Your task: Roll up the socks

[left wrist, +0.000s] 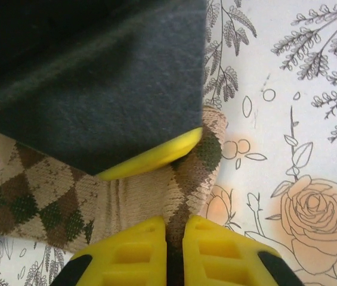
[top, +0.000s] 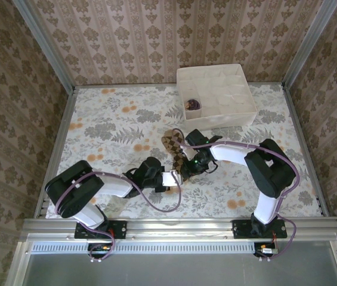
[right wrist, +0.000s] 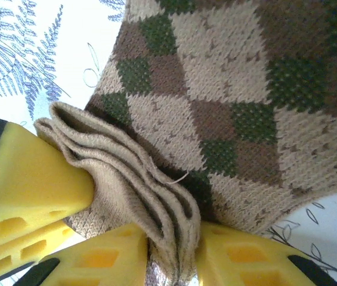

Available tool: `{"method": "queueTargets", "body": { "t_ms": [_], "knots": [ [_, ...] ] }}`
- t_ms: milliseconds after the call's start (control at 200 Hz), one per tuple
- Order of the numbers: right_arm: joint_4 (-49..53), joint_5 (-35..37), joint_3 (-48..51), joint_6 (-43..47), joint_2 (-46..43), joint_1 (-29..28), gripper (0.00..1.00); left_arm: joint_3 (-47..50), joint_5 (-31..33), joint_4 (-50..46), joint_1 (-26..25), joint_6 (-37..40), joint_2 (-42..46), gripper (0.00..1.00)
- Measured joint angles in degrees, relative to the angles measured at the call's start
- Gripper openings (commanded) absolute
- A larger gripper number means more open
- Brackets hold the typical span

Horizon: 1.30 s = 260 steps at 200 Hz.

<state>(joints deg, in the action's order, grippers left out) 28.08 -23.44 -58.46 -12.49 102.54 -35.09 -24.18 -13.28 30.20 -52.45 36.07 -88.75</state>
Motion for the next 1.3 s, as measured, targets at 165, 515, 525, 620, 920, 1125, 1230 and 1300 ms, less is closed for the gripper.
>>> {"method": "queueTargets", "body": {
  "t_ms": [165,515,525,620,920,1125,1230,1300],
  "knots": [
    [0.52,0.26,1.66,-0.24,-2.54,0.28,0.42,-1.22,-2.19,-5.53,0.09,-1.33,1.77,0.05],
    [-11.41,-1.88,15.56,-7.72,-19.12,4.72,0.38,-5.66,-14.16,-17.14,1.68,-10.6,2.14,0.04],
    [-11.82,-2.1,15.76,-7.85,-19.34,4.72,0.37,-5.77,-14.64,-17.4,1.84,-10.97,2.14,0.04],
    [-17.62,-5.03,18.34,-9.31,-20.98,4.44,0.37,-6.47,-19.12,-18.56,3.34,-14.47,2.14,0.02],
    [-28.17,-11.56,21.97,-10.49,-19.91,1.38,0.37,-10.78,-31.61,-21.49,10.01,-25.07,-0.15,0.03],
    [-30.27,-12.5,22.14,-10.69,-16.65,0.74,0.39,-12.72,-35.39,-24.11,10.97,-27.54,-3.5,0.03],
    [-30.05,-12.63,22.14,-10.69,-14.69,0.7,0.39,-12.76,-36.52,-24.85,11.06,-28.06,-4.66,0.03],
    [-29.97,-12.61,22.08,-10.69,-13.79,0.68,0.4,-12.98,-37.03,-25.03,11.37,-28.5,-5.51,0.03]
  ]
}}
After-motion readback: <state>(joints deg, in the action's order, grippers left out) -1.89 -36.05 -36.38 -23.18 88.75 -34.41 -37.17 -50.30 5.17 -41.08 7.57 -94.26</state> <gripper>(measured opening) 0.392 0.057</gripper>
